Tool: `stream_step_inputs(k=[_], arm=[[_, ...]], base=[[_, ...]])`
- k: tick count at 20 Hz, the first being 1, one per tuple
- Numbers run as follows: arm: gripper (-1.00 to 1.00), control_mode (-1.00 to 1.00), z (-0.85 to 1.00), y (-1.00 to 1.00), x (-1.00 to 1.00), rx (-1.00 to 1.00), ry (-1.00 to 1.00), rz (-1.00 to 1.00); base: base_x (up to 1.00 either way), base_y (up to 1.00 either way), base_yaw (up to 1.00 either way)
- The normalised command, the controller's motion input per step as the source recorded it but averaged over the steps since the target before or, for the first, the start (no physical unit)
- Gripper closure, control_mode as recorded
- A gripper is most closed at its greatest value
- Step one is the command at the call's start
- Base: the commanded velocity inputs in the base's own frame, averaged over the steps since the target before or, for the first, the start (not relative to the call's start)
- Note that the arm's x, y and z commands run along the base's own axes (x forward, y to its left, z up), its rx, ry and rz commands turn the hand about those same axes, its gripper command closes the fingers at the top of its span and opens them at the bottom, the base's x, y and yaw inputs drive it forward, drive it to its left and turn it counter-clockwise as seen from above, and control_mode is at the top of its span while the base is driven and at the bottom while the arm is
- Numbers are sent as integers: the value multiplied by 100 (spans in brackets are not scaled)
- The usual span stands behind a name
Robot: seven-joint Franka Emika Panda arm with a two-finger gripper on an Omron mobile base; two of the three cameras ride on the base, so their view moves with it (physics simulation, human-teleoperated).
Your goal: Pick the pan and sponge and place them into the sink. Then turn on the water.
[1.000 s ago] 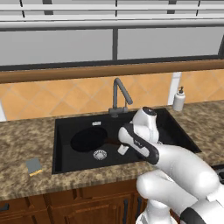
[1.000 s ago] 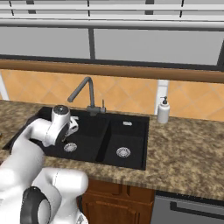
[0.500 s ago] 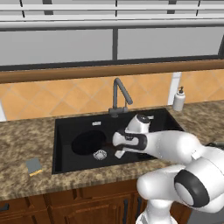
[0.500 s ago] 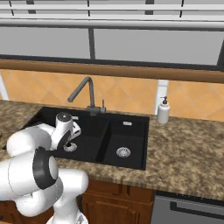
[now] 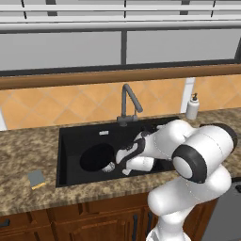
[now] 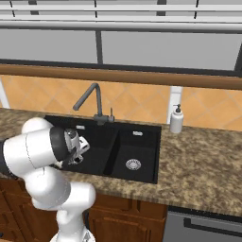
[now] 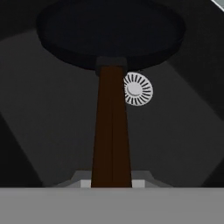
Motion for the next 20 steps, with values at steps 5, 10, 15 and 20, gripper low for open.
stream_step_inputs(k=[5,10,15,20], arm=[[100,-100,-18,0,27,-10,-1,-1],[100,-100,0,-1,22,-2,0,0],[100,-100,-18,0,15,-1,-7,0],[100,-100,-49,0,1,0,-17,0]], base=[[0,0,0],[0,0,0],[0,0,0],[0,0,0]])
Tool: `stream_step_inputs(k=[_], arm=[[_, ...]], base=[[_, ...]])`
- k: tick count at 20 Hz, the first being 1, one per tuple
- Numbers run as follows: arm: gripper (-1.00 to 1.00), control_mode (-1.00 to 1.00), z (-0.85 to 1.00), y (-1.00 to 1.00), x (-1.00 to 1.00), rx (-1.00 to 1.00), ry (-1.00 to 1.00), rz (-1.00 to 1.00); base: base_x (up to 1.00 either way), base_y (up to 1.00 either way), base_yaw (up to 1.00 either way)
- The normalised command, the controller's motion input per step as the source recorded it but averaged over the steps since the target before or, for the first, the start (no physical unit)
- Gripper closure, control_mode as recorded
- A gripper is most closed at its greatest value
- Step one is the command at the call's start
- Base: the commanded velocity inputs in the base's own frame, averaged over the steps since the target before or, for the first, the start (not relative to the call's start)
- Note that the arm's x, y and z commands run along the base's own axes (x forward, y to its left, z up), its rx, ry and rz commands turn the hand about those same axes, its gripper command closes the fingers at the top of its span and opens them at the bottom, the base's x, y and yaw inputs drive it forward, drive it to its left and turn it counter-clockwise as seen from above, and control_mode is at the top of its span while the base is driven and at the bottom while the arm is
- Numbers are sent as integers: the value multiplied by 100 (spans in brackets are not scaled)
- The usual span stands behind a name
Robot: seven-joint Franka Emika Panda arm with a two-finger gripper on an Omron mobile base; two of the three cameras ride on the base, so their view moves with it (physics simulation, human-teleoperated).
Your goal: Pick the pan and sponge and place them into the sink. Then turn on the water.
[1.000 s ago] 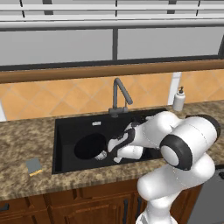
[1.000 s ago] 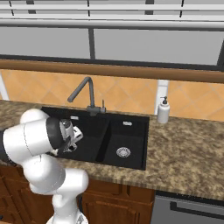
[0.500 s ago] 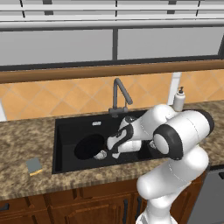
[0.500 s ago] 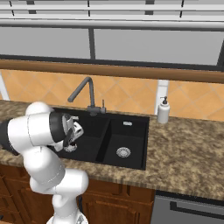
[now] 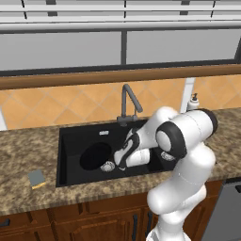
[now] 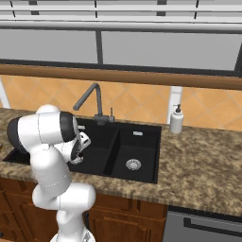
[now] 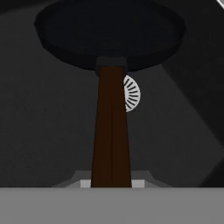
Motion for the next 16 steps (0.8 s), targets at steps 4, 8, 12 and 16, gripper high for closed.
stream_step_inputs(k=[4,8,12,16], arm=[[100,-100,-43,0,9,0,-16,0],[100,-100,-18,0,26,0,-12,0],[100,-100,-2,0,33,0,-9,0],[-100,-100,0,0,15,0,-5,0]], base=[[0,0,0],[0,0,0],[0,0,0],[0,0,0]])
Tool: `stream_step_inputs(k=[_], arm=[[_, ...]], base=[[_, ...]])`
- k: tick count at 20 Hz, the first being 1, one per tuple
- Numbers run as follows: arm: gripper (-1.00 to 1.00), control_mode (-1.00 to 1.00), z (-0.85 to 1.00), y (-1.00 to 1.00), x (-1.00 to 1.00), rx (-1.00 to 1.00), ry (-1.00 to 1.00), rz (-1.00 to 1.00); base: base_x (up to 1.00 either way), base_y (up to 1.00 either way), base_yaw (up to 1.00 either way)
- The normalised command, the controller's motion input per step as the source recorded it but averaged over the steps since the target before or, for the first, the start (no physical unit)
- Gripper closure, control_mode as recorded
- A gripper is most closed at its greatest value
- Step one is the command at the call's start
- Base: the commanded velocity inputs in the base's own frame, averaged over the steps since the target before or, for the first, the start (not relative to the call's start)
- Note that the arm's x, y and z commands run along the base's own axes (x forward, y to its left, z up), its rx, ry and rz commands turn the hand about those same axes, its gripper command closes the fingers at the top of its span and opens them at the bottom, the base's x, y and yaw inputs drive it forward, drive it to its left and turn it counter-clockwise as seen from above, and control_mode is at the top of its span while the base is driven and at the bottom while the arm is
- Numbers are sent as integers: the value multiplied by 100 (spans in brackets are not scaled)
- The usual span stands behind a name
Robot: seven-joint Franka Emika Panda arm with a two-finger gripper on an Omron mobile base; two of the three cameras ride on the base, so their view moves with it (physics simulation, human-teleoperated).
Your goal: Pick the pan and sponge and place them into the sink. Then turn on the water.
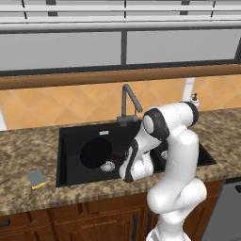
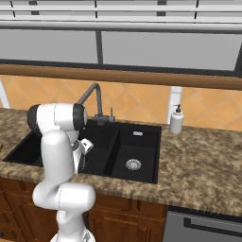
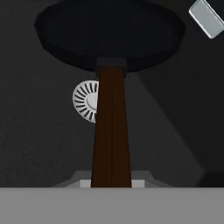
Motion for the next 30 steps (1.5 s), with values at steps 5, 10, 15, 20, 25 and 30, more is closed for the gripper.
stream_step_inputs(k=[5,10,15,20,25,30], arm=[[-100,-100,0,0,0,0,0,0],[-100,-100,1,0,0,0,-2,0],[-100,-100,40,1,0,0,-6,-1],[-100,-100,83,21,-17,-5,-3,-13],[-100,-100,99,26,-40,-4,0,-21],[-100,-100,100,12,-35,-1,6,-20]], base=[[0,0,0],[0,0,0],[0,0,0],[0,0,0],[0,0,0],[0,0,0]])
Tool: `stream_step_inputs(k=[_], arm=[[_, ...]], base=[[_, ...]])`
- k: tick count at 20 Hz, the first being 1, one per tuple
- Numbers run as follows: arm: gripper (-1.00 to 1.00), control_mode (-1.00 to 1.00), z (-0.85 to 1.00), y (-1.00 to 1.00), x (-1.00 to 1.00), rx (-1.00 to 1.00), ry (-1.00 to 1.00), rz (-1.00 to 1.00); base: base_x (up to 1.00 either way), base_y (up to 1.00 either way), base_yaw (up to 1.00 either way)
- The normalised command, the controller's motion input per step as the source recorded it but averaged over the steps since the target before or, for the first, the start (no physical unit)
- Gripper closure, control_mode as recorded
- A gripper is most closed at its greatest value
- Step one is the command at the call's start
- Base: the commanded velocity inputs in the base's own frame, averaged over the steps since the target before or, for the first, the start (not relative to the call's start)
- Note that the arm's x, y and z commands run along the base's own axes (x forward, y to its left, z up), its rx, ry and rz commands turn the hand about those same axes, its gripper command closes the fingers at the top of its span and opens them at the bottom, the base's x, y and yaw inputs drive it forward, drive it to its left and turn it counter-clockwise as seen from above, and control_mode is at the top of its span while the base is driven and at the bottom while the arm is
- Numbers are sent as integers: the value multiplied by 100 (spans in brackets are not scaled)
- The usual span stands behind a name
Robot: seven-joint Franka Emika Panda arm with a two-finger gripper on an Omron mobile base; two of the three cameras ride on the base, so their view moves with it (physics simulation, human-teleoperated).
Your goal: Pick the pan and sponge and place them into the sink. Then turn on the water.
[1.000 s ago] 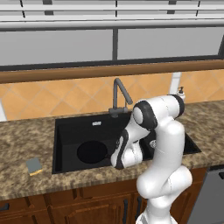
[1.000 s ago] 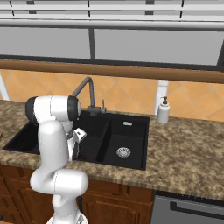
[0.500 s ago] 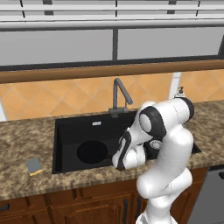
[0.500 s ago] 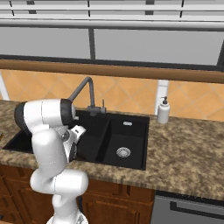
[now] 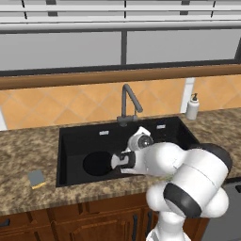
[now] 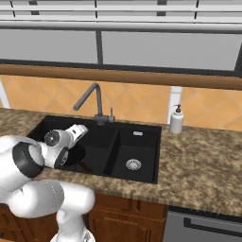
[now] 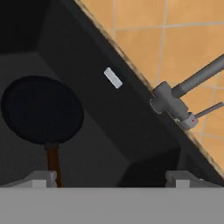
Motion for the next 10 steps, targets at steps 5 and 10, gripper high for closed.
stream_step_inputs(k=[5,10], arm=[[-100,-100,100,2,-64,1,15,-20],[-100,-100,100,0,-79,13,18,-24]], base=[[0,0,0],[0,0,0]])
